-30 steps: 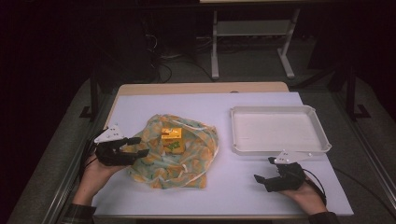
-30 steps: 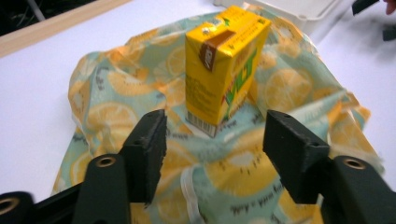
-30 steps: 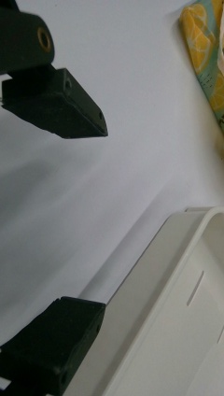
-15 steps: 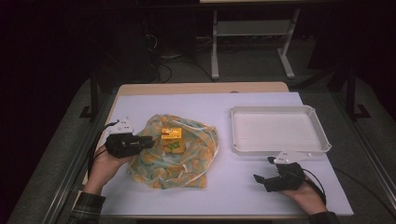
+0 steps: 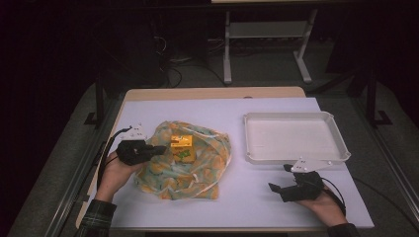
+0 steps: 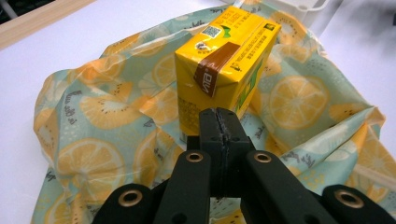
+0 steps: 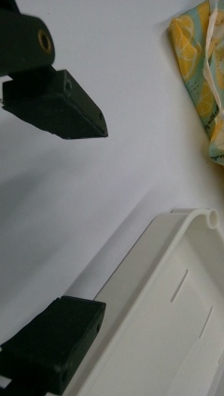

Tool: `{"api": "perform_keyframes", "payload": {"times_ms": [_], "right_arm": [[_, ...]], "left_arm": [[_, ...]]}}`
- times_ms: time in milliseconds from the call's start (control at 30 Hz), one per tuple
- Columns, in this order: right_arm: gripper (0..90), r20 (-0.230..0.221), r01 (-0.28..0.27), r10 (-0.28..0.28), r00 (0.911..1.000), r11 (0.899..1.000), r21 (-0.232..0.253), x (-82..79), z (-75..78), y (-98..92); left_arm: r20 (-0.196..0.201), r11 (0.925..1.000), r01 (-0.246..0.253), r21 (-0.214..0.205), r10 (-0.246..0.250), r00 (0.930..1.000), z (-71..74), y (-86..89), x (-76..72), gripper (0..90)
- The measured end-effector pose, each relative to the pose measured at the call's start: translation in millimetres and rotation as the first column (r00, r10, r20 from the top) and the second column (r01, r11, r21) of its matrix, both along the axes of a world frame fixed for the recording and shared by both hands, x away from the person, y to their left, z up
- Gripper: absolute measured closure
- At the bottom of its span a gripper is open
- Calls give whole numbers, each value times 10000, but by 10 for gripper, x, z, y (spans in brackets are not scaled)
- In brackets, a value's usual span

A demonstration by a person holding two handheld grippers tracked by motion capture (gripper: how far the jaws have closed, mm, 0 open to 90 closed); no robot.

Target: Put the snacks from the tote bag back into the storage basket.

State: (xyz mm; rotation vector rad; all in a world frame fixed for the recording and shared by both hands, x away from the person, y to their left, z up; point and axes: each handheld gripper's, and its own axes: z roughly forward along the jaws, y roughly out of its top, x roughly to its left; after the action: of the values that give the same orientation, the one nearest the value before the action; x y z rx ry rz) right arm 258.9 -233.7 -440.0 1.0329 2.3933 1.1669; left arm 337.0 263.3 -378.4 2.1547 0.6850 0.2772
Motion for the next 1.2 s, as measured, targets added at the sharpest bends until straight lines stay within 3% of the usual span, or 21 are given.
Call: {"api": "perform_keyframes", "payload": {"times_ms": [200, 400, 533, 1200], "right_arm": [[131, 10, 98, -98, 10000, 9999, 29, -15, 15, -22], [131, 71, 151, -151, 9999, 9999, 22, -36, 20, -38], [131, 36, 164, -165, 9999, 9999, 26, -42, 12, -40], [130, 70, 140, -140, 9999, 9999, -14, -36, 15, -50]], "left_arm": [[-56, 9999, -140, -11, 140, 9999, -47, -9, 50, 897], [-98, 9994, -96, 327, 100, 9999, -119, -66, 98, 897], [-168, 9995, -11, 312, 16, 9999, -147, -94, 122, 897], [-220, 9952, 777, 600, -765, 9968, -101, -275, -2, 897]]}}
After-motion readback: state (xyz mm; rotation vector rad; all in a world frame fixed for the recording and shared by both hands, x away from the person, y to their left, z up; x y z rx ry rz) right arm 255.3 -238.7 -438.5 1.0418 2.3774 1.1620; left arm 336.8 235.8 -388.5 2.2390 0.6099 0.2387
